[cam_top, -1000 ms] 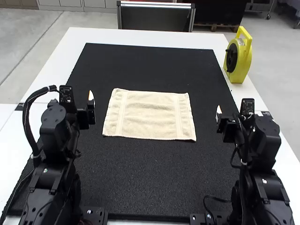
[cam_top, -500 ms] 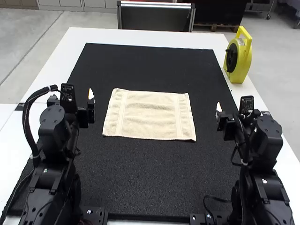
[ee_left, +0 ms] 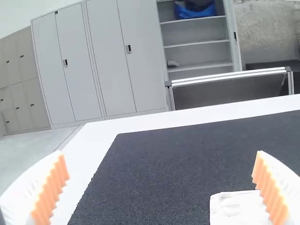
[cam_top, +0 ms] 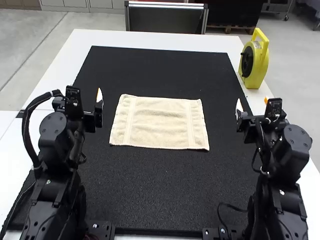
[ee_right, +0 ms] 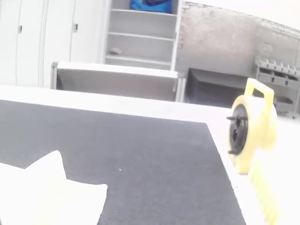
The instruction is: Fold the towel.
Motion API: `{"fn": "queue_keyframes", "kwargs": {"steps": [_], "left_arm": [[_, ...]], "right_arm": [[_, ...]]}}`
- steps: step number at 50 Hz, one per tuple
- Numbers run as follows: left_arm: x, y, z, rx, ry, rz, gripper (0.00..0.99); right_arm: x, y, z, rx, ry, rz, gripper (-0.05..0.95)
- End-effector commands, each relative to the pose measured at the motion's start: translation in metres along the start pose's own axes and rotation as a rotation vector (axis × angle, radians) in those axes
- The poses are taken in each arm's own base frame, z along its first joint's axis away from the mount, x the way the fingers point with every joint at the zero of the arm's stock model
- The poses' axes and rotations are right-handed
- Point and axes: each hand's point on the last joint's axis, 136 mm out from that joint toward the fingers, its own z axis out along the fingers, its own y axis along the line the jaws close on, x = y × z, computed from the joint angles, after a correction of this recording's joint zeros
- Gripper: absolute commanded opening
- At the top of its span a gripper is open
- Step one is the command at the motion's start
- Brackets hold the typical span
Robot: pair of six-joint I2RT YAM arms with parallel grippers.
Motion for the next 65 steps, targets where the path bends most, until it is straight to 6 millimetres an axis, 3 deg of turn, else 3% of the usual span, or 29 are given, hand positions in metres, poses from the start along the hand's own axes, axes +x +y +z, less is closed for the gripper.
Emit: {"fn": "queue_keyframes", "kwargs": {"steps": [1,10,21,30,43,58,65], "left_arm": [[-0.03,0.004,-0.001,0.004,-0.063,-0.01,0.926],[-0.046,0.006,0.005,0.007,-0.054,-0.011,0.926],[-0.042,0.012,0.027,-0.029,0.029,-0.03,0.928],[-0.02,0.007,0.05,-0.02,0.125,-0.045,0.943],[0.05,0.002,0.079,-0.025,0.359,-0.019,0.946],[0.056,0.013,0.085,-0.05,0.363,-0.069,0.952],[0.06,0.018,0.081,-0.076,0.341,-0.108,0.867]], "right_arm": [[-0.012,0.005,-0.003,-0.057,-0.03,0.059,0.9],[-0.039,-0.007,-0.004,-0.038,-0.07,0.06,0.9],[-0.061,-0.032,0.011,0.025,-0.019,0.115,0.91],[-0.033,-0.043,0.025,0.06,0.085,0.174,0.91],[-0.009,-0.056,0.04,0.108,0.168,0.166,0.91],[0.019,-0.049,0.073,0.108,0.316,0.175,0.9],[0.046,-0.034,0.088,0.082,0.416,0.184,0.9]]}}
